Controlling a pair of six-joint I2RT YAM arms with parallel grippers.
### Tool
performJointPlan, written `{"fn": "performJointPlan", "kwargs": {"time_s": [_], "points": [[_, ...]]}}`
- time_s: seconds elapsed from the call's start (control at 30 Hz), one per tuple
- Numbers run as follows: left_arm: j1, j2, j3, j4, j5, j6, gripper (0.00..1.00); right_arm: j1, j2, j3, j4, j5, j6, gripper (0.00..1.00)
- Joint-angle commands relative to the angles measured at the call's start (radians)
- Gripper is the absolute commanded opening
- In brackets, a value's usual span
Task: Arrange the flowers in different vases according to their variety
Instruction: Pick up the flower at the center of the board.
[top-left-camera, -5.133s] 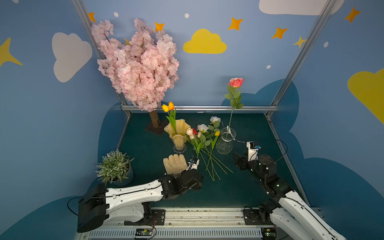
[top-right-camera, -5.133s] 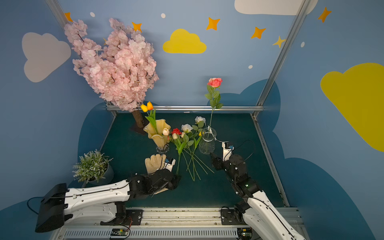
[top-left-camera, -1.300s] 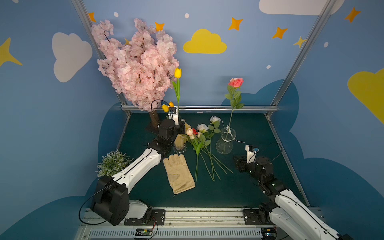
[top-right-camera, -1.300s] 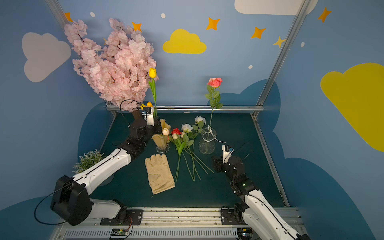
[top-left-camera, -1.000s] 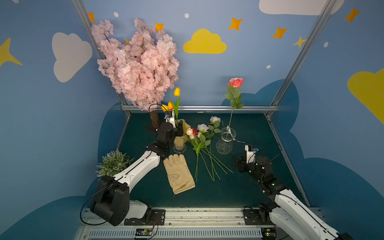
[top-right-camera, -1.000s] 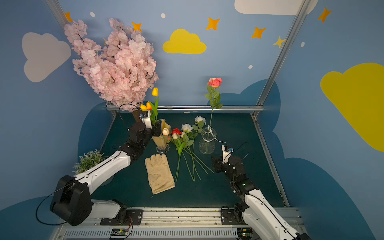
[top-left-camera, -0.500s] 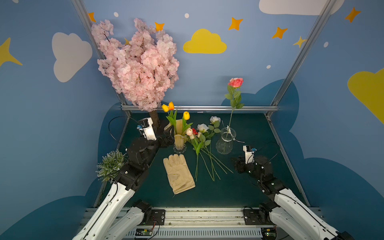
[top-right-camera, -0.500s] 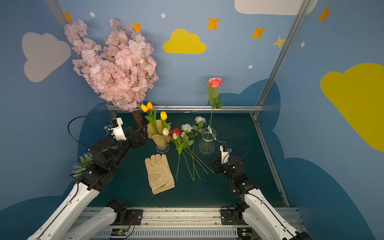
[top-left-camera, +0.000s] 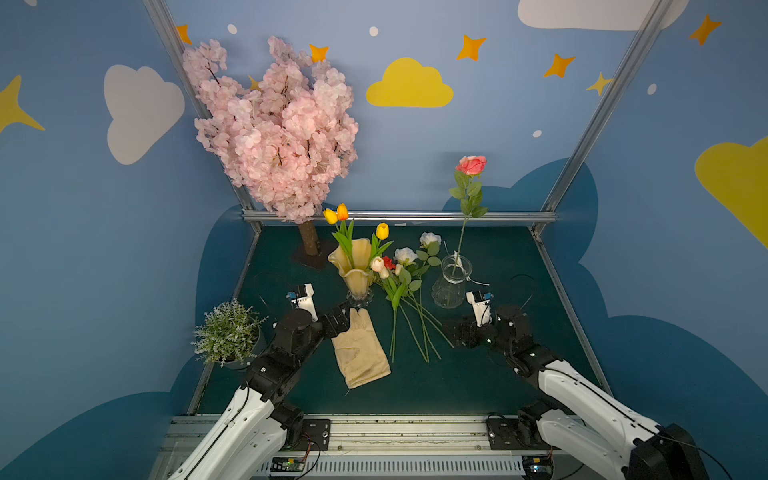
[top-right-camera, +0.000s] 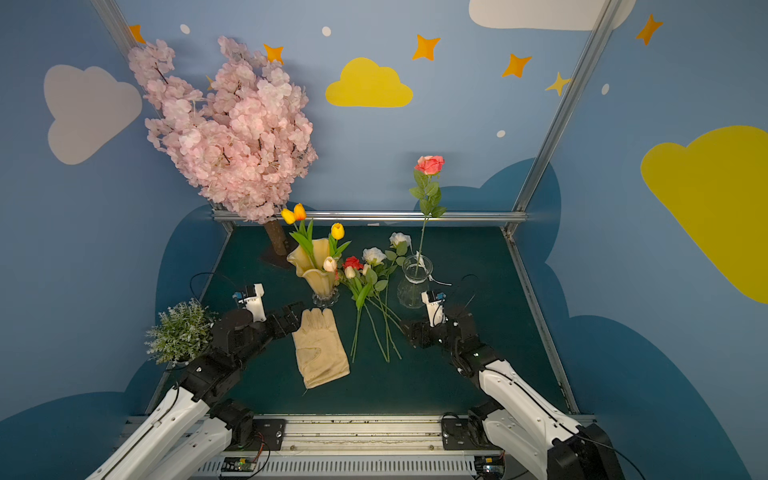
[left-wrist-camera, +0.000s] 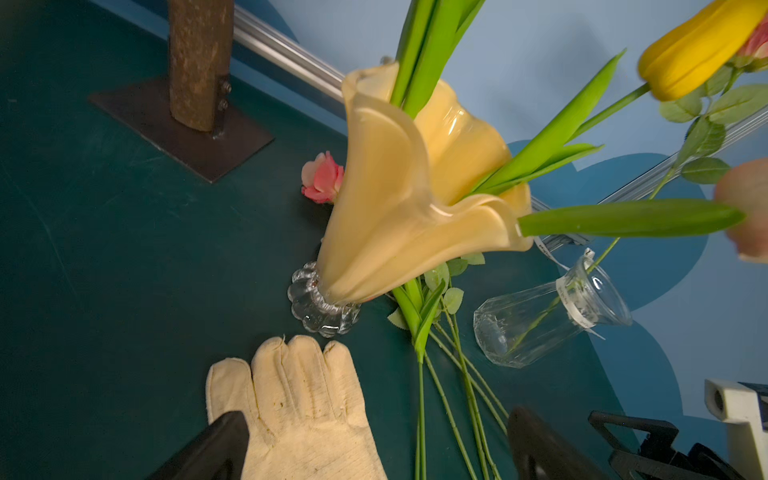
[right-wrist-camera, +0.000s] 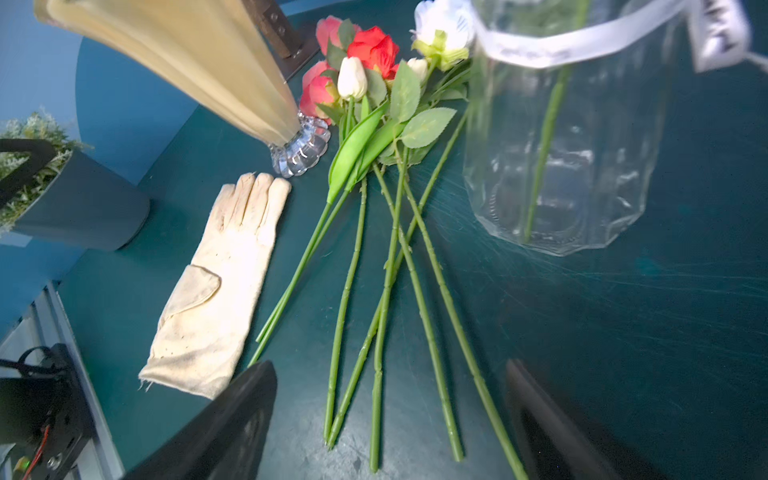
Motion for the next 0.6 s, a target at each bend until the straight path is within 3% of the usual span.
{"fn": "performJointPlan", "kwargs": {"time_s": [0.0, 0.13, 0.27, 0.33, 0.43, 0.57], "points": [[-0.001, 0.024, -0.032, 0.116, 0.008, -0.035, 1.0, 0.05, 0.056, 0.053, 0.025, 0.007, -0.033, 0.92], [-0.002, 0.103, -0.069, 0.214, 0.015, -0.025, 1.0, 0.116, 0.148, 0.126, -0.032, 0.068, -0.042, 0.87], [-0.003, 0.172, -0.114, 0.32, 0.008, 0.036, 1.0, 0.167, 0.234, 0.236, -0.145, 0.148, -0.016, 0.69], [-0.004, 0.188, -0.119, 0.332, -0.003, 0.06, 1.0, 0.182, 0.277, 0.269, -0.167, 0.173, 0.006, 0.67], [-0.006, 0.192, -0.119, 0.322, -0.017, 0.075, 1.0, 0.198, 0.36, 0.35, -0.21, 0.206, 0.024, 0.55], [-0.006, 0.148, -0.115, 0.29, -0.069, 0.101, 1.0, 0.214, 0.488, 0.47, -0.283, 0.238, 0.031, 0.52]]}}
